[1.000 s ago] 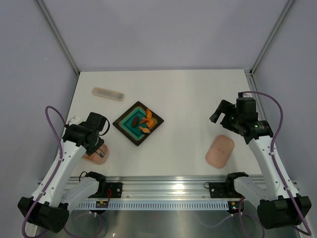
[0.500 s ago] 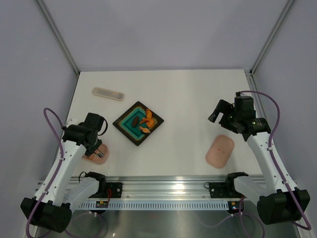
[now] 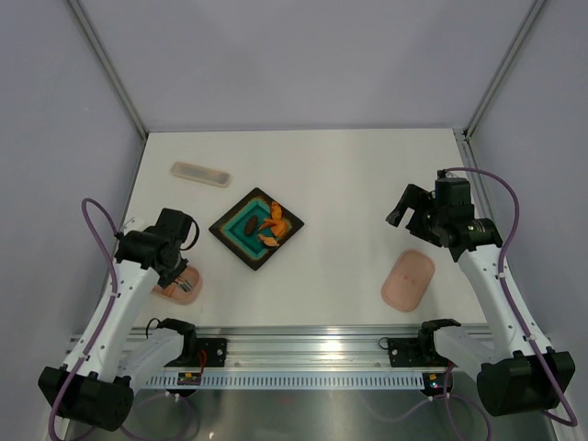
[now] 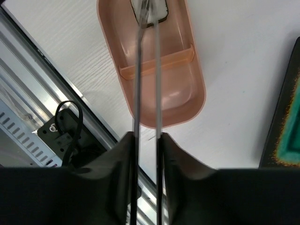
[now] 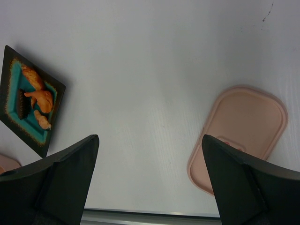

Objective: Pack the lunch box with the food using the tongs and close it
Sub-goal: Place the fake food in the packing box, then pick up the fake food from the plate.

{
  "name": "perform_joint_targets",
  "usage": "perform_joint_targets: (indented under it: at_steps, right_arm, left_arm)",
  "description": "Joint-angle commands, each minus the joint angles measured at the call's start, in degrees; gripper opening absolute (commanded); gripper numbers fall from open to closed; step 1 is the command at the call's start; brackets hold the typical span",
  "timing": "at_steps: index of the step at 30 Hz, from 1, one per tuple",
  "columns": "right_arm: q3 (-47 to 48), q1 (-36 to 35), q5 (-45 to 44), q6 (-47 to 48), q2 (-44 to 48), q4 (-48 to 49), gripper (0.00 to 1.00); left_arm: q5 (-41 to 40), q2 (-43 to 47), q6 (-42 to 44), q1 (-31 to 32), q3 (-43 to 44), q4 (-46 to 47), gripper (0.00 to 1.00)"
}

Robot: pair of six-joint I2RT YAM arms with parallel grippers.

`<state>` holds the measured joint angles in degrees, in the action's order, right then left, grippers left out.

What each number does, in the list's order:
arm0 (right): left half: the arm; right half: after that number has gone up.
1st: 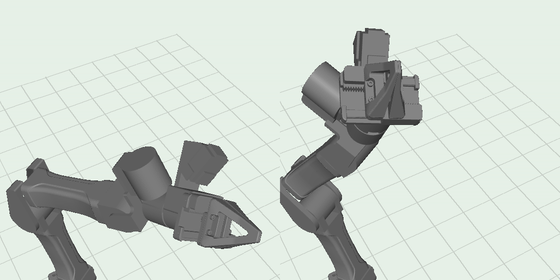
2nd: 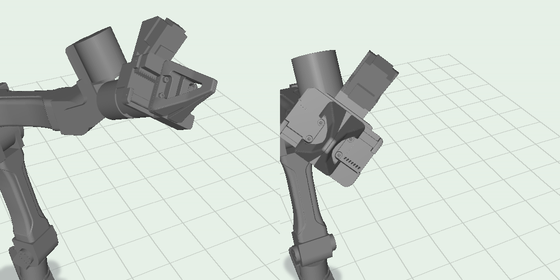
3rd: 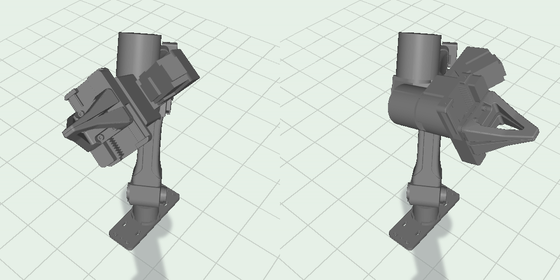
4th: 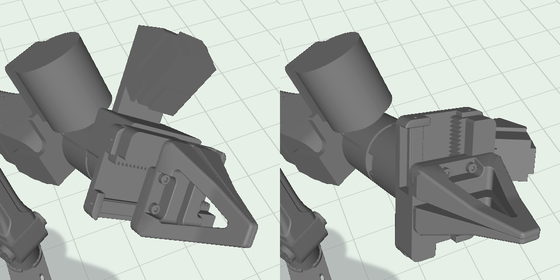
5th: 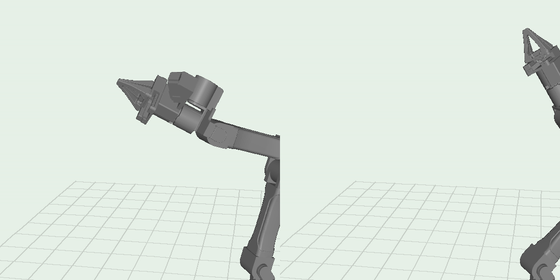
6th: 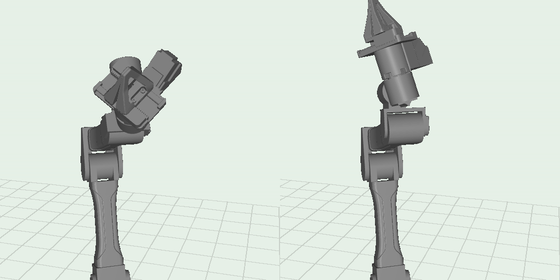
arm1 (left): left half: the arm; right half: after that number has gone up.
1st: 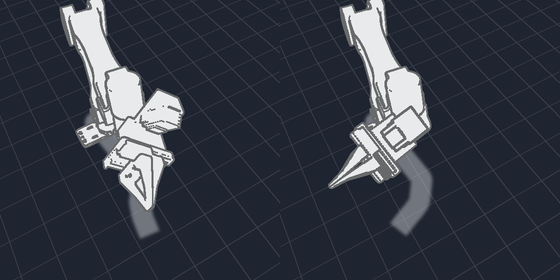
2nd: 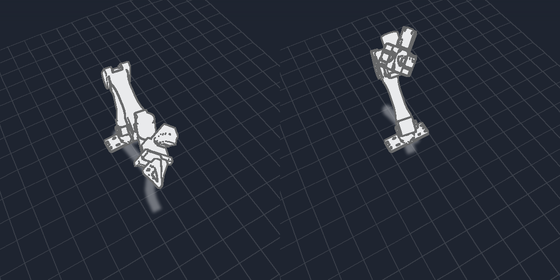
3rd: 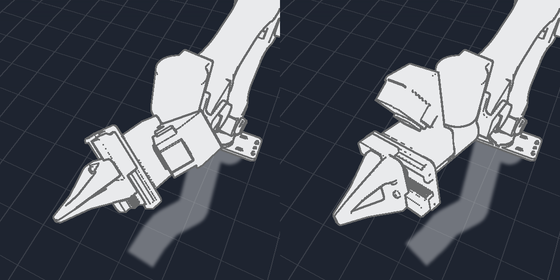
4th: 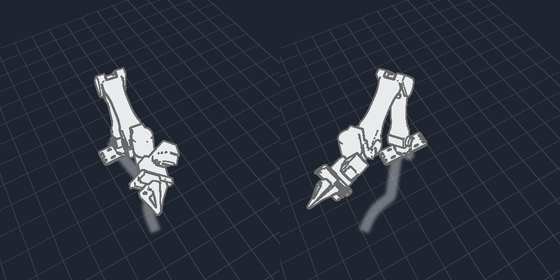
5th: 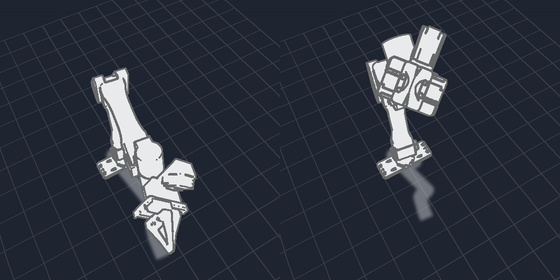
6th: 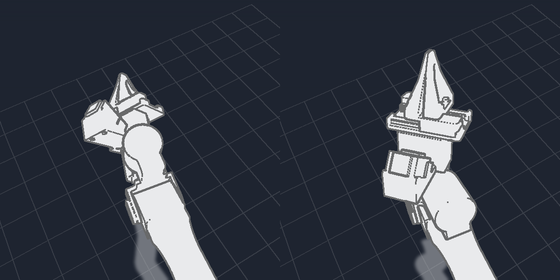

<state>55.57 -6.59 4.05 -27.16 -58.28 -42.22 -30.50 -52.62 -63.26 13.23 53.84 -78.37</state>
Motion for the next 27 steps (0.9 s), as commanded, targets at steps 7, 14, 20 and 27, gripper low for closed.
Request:
perform_joint_targets:
  at_steps: [7,14,20,27]
  right_arm:
    - [1.2,0.1,-0.1,1.0,1.3,1.0,1.00]
    - [1.8,0.1,-0.8,0.8,1.6,0.2,0.99]
    - [2.7,0.1,-1.7,0.6,2.1,-0.9,0.99]
    - [2.7,0.1,-2.7,0.4,3.8,-3.2,0.99]
  left_arm:
    - [-3.7,0.5,9.0,-0.2,14.4,-6.8,0.00]
    - [5.2,-3.8,21.5,2.4,20.5,0.7,0.00]
    - [5.3,-12.4,21.5,18.0,21.5,5.0,0.00]
    - [11.3,-19.5,25.5,23.9,22.4,11.2,0.18]
